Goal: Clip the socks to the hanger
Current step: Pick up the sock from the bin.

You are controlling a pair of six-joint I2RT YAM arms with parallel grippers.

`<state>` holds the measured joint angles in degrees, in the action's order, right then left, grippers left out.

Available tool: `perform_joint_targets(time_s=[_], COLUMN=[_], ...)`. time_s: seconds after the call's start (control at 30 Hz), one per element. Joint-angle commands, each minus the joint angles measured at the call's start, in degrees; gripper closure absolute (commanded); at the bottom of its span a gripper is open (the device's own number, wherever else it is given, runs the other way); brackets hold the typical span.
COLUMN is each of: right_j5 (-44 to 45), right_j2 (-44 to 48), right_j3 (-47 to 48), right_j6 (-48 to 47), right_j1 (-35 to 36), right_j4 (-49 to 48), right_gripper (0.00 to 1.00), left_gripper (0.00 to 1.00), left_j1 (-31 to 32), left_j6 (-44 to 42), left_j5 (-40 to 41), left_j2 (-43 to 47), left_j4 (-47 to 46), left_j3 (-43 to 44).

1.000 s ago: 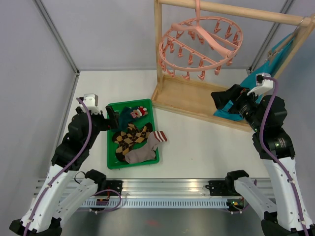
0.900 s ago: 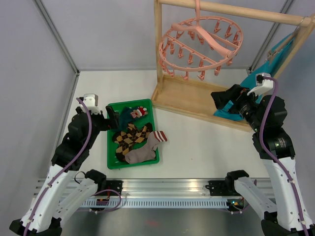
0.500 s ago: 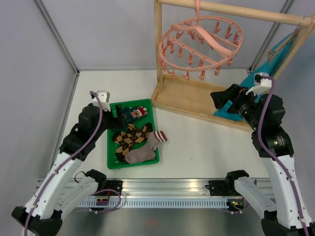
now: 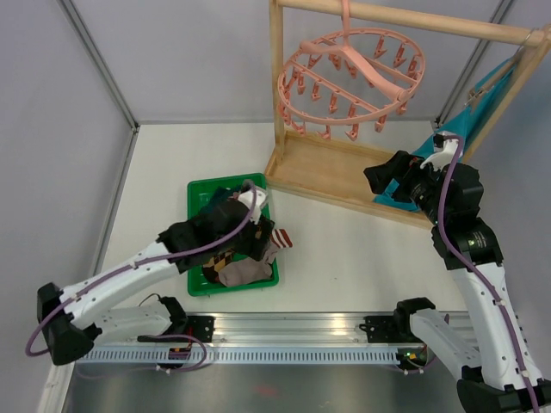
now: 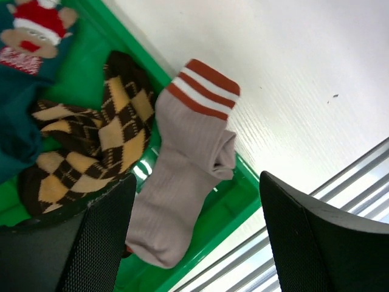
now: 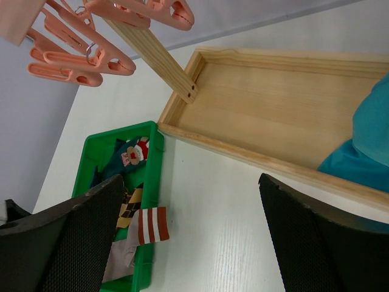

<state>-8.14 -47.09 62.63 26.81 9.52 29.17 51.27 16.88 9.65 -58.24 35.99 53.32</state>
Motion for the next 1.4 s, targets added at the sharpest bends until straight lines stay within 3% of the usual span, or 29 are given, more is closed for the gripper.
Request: perform_joint_targets(time_s=[0.0,0.17,0.37,1.0,1.37], right_j5=[-1.17,-1.35,-1.26,1.37,1.90], right_j2=[-0.02,-0.02,0.68,1.47,1.30], right_j3=[-0.23,-0.58,-1.02,-1.11,-1.46], right_j6=[0.61,0.53,0.18,-0.97,-1.14], right_j1=[-0.11,-0.11,-0.11,-0.11,-0.11], right_j4=[-2.89,-2.89,-2.54,-1.13,-1.13], right_gripper=[0.02,0.02,0.02,0.02,0.02], left_gripper=[0.14,0.14,0.14,0.19,0.27], left_j1=[6.82,13.49,17.28,20.01,20.01], left_j6=[2.72,1.49,-0.88,-10.47,-13.01], left_j5=[14.39,24.52,31.83,30.43,34.29], left_j2=[-8.87,-19.60,-28.85,-38.70,-43.01], left_j4=[1.18,4.70,8.75,1.81,-1.97], left_j3=[4.94,10.48,16.64,16.29,15.85])
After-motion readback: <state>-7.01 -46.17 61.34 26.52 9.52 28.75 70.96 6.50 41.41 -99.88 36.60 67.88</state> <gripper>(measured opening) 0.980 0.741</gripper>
